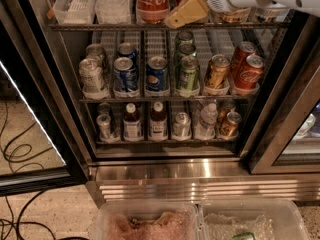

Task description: Pick coke can from top shelf of fridge

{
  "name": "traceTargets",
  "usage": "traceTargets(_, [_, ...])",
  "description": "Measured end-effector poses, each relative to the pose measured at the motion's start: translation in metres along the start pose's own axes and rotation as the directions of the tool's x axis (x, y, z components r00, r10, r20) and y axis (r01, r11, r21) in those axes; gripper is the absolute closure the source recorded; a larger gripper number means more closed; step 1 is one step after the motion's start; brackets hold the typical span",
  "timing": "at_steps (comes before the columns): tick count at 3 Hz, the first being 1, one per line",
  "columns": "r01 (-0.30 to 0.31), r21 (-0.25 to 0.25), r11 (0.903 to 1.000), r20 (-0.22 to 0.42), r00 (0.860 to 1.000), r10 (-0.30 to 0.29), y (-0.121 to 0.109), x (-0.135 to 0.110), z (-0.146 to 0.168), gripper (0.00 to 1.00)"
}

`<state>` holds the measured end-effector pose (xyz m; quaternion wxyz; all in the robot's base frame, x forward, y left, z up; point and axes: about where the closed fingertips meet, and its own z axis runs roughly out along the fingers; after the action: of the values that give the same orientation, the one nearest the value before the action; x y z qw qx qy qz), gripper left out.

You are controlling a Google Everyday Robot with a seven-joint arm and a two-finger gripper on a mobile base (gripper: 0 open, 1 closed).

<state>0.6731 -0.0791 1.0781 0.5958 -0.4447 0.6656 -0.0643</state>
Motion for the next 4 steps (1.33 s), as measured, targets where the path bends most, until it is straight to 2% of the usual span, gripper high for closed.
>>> traceTargets(1, [-0.002, 0.002, 1.0000, -0.001, 1.000, 0.002, -0.0006, 0.0000, -0.0003, 0.00])
traceTargets(2, [-0.002, 0.002, 1.0000, -0.001, 1.000, 0.002, -0.0006, 0.0000, -0.0003, 0.19])
traceTargets(4, [-0.002, 0.002, 1.0000, -0.001, 1.000, 0.002, -0.0006, 0.0000, -0.0003, 0.65])
